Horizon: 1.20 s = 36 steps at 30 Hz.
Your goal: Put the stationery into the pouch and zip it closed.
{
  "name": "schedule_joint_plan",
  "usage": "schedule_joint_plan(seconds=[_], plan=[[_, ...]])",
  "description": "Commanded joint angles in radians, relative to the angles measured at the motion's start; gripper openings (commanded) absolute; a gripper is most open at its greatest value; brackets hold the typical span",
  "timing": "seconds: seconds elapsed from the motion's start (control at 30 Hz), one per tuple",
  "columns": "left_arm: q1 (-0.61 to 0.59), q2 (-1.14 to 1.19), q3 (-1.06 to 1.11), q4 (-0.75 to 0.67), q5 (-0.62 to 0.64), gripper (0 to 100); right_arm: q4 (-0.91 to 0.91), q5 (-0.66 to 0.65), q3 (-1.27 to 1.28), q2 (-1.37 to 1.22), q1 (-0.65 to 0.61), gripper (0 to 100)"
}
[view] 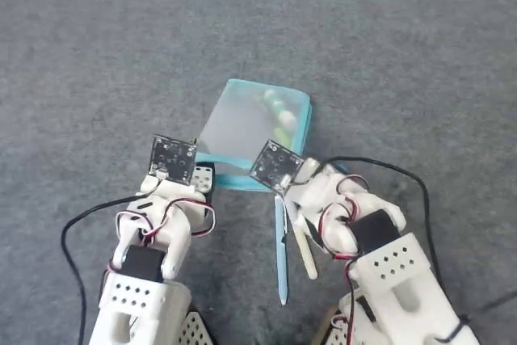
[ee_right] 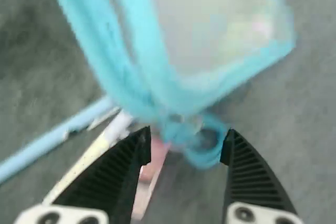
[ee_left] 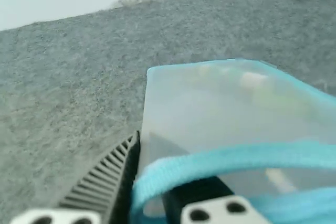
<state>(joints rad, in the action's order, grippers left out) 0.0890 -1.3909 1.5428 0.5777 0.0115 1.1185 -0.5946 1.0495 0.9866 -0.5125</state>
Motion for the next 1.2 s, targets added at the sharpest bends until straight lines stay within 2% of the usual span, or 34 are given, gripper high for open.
schedule_joint_plan(seconds=[0.0, 0.17, 0.37, 0.73, 1.03, 1.17], plan=[[-0.012, 0.006, -0.016, -0.061, 0.091, 1, 0.125, 0.015, -0.057, 0.024, 0.005, 18.2], [-0.057, 0.006, -0.013, -0.1, 0.13, 1, 0.188, 0.08, -0.052, 0.013, 0.015, 15.9], [-0.166, 0.008, -0.015, -0.138, 0.169, 1, 0.18, 0.087, -0.018, -0.004, 0.116, 16.0], [-0.216, 0.006, -0.015, -0.138, 0.167, 1, 0.081, 0.057, -0.003, -0.242, 0.153, 16.0], [-0.213, 0.006, -0.015, -0.138, 0.164, 1, -0.054, 0.106, 0.002, -0.47, 0.16, 16.0], [-0.213, 0.006, -0.015, -0.138, 0.164, 1, -0.094, 0.103, 0.002, -0.535, 0.209, 15.9]])
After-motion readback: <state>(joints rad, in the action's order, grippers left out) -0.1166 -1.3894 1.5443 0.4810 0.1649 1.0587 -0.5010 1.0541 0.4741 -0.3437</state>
